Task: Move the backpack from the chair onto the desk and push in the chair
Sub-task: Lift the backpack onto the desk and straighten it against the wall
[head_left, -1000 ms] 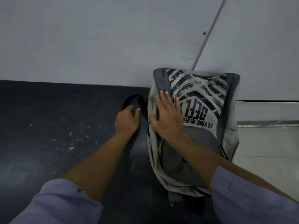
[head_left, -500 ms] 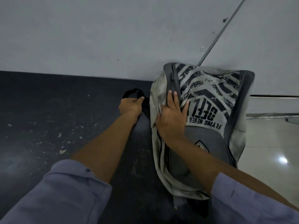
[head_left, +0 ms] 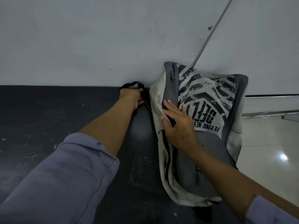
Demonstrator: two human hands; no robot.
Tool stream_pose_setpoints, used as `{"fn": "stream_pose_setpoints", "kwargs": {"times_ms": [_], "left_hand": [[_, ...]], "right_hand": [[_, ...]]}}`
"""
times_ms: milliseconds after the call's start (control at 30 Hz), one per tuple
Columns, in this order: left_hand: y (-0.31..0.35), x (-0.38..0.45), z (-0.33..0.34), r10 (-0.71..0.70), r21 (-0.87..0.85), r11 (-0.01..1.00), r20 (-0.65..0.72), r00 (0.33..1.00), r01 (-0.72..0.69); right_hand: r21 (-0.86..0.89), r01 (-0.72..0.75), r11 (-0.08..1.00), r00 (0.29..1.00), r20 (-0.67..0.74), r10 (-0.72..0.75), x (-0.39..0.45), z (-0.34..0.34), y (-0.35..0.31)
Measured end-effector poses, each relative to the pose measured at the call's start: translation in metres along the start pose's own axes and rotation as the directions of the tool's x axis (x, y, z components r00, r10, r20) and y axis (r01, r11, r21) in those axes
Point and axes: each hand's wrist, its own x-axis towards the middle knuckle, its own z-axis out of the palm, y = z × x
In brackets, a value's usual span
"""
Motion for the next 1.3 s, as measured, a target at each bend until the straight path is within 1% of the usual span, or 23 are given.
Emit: {"fn": "stream_pose_setpoints", "kwargs": {"times_ms": [67,167,233,300,333,400,433,467,500,567,600,667,733,767,833,867,900,967,1033,1100,1133,1233,1300], "left_hand": [[0.001,0.001,0.007,0.002,0.008,1.0,0.031,1.0,-0.003],[-0.001,-0.005,0.011,-0.013,0.04,0.999,0.132,0.991,0.008],[-0.001,-0.009,0.006,-0.052,0.023,0.999,0.225,0.973,0.048],[-0.004,-0.007,0.0,-0.075,0.024,0.997,0.273,0.959,0.071],[-0.006,-0.009,-0.003,-0.073,0.035,0.997,0.273,0.959,0.066],[-0.013,-0.019,-0.004,-0.033,0.06,0.998,0.208,0.977,0.021],[-0.017,-0.026,-0.003,0.011,0.097,0.995,0.154,0.988,-0.026],[-0.022,-0.034,-0.004,0.076,0.173,0.981,0.094,0.993,-0.092],[-0.028,-0.046,-0.005,0.173,0.274,0.945,0.039,0.984,-0.177],[-0.042,-0.071,-0.008,0.398,0.453,0.821,-0.015,0.917,-0.349],[-0.05,-0.084,-0.01,0.491,0.514,0.751,-0.014,0.871,-0.415],[-0.065,-0.106,-0.011,0.607,0.563,0.656,0.002,0.795,-0.502],[-0.081,-0.123,-0.011,0.68,0.588,0.58,0.031,0.732,-0.564],[-0.089,-0.13,-0.01,0.719,0.608,0.526,0.054,0.692,-0.594],[-0.104,-0.143,-0.009,0.81,0.68,0.36,0.111,0.575,-0.639],[-0.111,-0.149,-0.007,0.842,0.729,0.263,0.146,0.519,-0.632],[-0.119,-0.152,-0.006,0.858,0.766,0.171,0.193,0.476,-0.619],[-0.135,-0.16,-0.002,0.856,0.79,0.013,0.308,0.415,-0.613],[-0.151,-0.168,0.004,0.831,0.774,-0.106,0.414,0.371,-0.624],[-0.167,-0.176,0.012,0.798,0.766,-0.172,0.478,0.369,-0.619],[-0.174,-0.18,0.015,0.78,0.772,-0.181,0.49,0.389,-0.609],[-0.192,-0.186,0.021,0.756,0.816,-0.141,0.454,0.472,-0.56],[-0.199,-0.19,0.025,0.756,0.858,-0.099,0.394,0.523,-0.504]], "right_hand": [[0.002,0.011,1.0,1.0,0.02,-0.011,-0.002,0.001,0.002],[0.007,0.016,1.0,0.997,0.077,-0.016,-0.003,0.007,0.005],[0.005,-0.001,1.0,0.991,0.131,0.0,-0.005,0.011,0.009],[-0.008,-0.006,1.0,0.98,0.201,0.008,-0.007,0.013,0.012],[-0.022,-0.001,1.0,0.972,0.235,0.006,-0.008,0.014,0.012],[-0.051,0.008,0.999,0.958,0.285,0.007,-0.008,0.012,0.009],[-0.055,0.01,0.998,0.955,0.296,0.007,-0.007,0.008,0.007],[-0.048,0.006,0.999,0.955,0.296,0.008,-0.007,0.004,0.005],[-0.033,0.0,0.999,0.96,0.28,0.009,-0.007,-0.002,0.004],[-0.018,-0.007,1.0,0.975,0.221,0.01,-0.011,-0.014,0.009],[-0.028,-0.003,1.0,0.982,0.189,0.008,-0.014,-0.02,0.012],[-0.063,0.006,0.998,0.989,0.147,0.003,-0.023,-0.034,0.023],[-0.112,0.002,0.994,0.993,0.118,0.011,-0.034,-0.047,0.034],[-0.144,-0.007,0.99,0.995,0.099,0.021,-0.041,-0.054,0.041],[-0.2,-0.04,0.979,0.996,0.069,0.054,-0.053,-0.067,0.053],[-0.224,-0.06,0.973,0.995,0.063,0.075,-0.06,-0.073,0.06],[-0.248,-0.084,0.965,0.993,0.063,0.103,-0.067,-0.079,0.067],[-0.297,-0.128,0.946,0.983,0.089,0.161,-0.081,-0.089,0.08],[-0.349,-0.169,0.922,0.962,0.144,0.232,-0.095,-0.097,0.094],[-0.384,-0.202,0.901,0.937,0.19,0.292,-0.106,-0.103,0.107],[-0.378,-0.213,0.901,0.927,0.212,0.308,-0.11,-0.106,0.112],[-0.316,-0.231,0.92,0.915,0.252,0.316,-0.118,-0.109,0.12],[-0.291,-0.252,0.923,0.918,0.231,0.323,-0.117,-0.108,0.121]]}}
